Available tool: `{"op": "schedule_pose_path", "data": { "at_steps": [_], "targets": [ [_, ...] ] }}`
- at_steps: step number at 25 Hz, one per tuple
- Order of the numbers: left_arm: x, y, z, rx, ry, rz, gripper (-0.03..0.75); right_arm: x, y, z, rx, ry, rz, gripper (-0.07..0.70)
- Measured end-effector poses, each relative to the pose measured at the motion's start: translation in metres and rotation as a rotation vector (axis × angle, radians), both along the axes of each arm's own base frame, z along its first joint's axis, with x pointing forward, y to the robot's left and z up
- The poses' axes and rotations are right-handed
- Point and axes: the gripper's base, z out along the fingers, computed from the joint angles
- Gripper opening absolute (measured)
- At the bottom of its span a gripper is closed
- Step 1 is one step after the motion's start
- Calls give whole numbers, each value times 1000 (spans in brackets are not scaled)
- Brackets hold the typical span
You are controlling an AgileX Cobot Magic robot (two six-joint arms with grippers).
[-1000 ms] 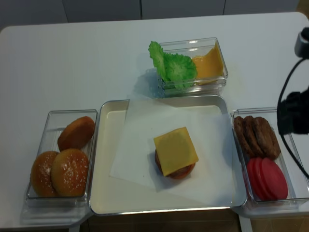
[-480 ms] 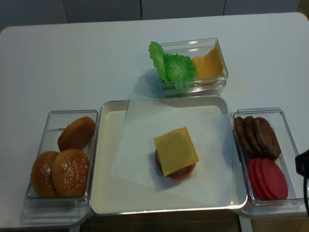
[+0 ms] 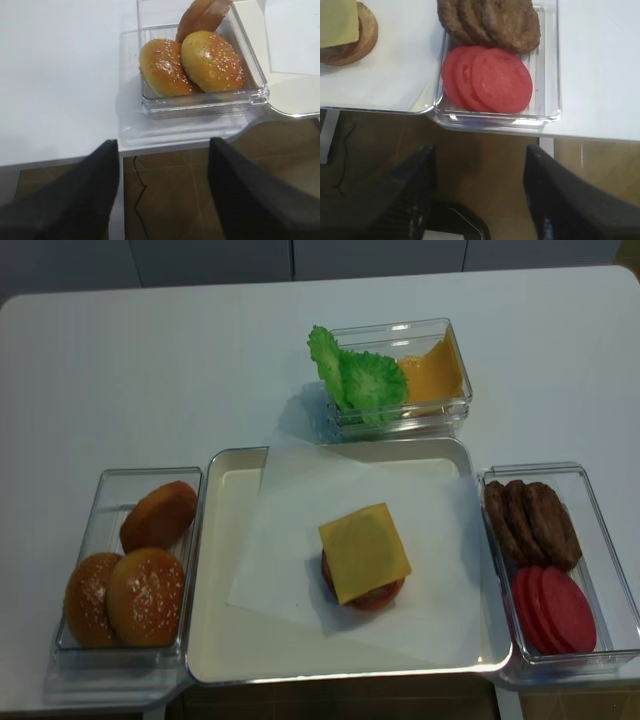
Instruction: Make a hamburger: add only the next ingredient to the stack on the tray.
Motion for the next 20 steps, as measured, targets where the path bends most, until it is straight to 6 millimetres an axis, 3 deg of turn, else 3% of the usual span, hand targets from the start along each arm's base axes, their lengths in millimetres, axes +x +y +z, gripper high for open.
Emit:
{"op": "schedule_pose_path", "data": {
  "at_steps": [8, 20],
  "targets": [
    [0, 0, 0, 0, 0, 0, 419, -33, -1, -14, -10, -153, 13, 435],
    [0, 0, 0, 0, 0, 0, 419, -40, -2, -36, -32, -261, 23, 433]
  ]
}}
